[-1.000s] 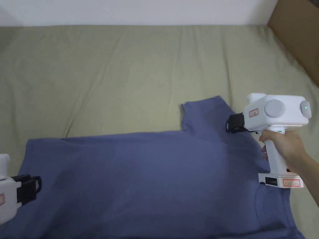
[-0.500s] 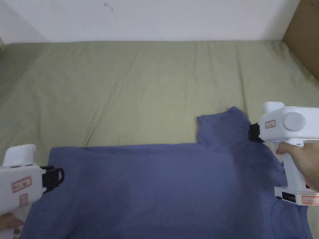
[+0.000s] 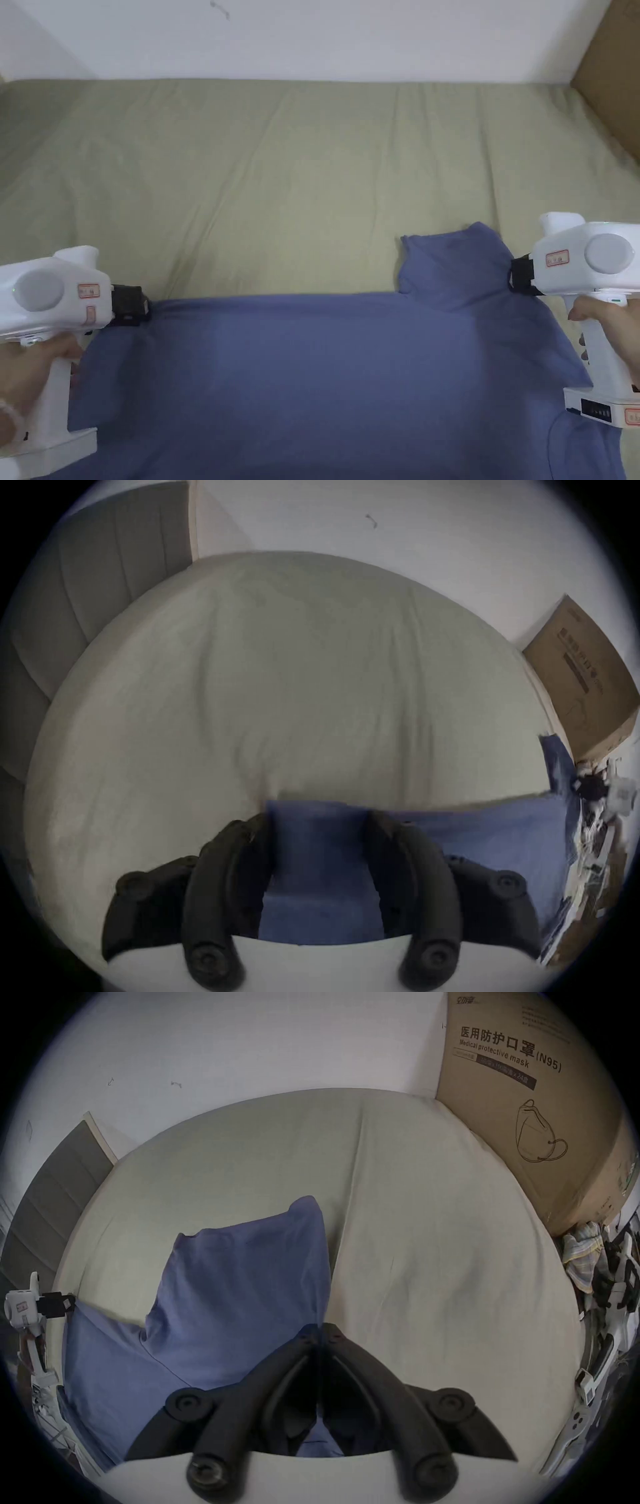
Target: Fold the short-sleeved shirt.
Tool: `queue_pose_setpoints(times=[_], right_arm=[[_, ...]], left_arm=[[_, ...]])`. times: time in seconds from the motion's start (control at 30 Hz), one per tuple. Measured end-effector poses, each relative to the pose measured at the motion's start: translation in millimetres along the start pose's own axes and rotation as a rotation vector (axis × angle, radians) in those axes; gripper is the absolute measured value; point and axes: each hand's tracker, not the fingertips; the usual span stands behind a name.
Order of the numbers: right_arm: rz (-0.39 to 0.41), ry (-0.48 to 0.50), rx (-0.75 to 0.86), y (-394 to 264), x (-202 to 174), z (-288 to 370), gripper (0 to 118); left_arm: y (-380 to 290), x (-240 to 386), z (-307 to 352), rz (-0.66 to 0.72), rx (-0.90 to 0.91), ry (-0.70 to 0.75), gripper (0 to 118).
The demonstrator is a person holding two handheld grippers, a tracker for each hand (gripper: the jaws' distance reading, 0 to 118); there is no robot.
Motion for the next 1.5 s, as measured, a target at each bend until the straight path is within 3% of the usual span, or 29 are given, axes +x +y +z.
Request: queue_pose_setpoints(times=[0.03,0.1,0.27,0.53,0.87,0.93,1.13,1.33,1.4,1.43,1.5], right_arm=[[0.004,0.0,-0.003,-0.2,-0.5,0.2,2],[0.015,-0.006,-0.006,-0.8,-1.8,3.0,2],[0.003,-0.013,0.03,0.1,-3.7,31.2,2],[0.013,0.018,0.136,-13.2,-2.2,125.0,2],[0.008,0.049,0.196,-143.9,3.3,251.4,2],[0.026,0.048,0.176,-178.3,2.0,259.0,2],[-0.038,0.063,0.033,-267.5,8.9,245.1,2],[-0.092,0.054,-0.026,-314.1,18.8,212.4,2],[-0.112,0.049,-0.019,-319.5,20.4,207.6,10],[-0.116,0.048,-0.014,-321.4,18.0,209.0,27],[-0.08,-0.012,-0.008,-320.5,15.7,208.9,31]], left_arm=[[-0.4,1.8,4.5,0.019,-0.006,-0.026,44],[2.8,4.2,11.2,0.001,0.029,-0.005,2],[3.7,19.8,28.2,-0.141,0.039,0.028,2],[4.2,15.6,131.0,-0.188,0.177,-0.012,2],[-97.3,-10.2,229.0,-0.252,0.241,-0.047,2],[-129.0,-16.3,236.8,-0.249,0.242,-0.05,2],[-191.7,-39.5,234.5,-0.193,0.152,-0.08,2],[-230.2,-49.4,220.0,-0.191,0.089,-0.071,2],[-237.2,-49.3,216.1,-0.195,0.071,-0.066,3],[-239.3,-50.4,216.2,-0.188,0.07,-0.066,11],[-241.3,-52.0,214.6,-0.181,0.066,-0.059,18]])
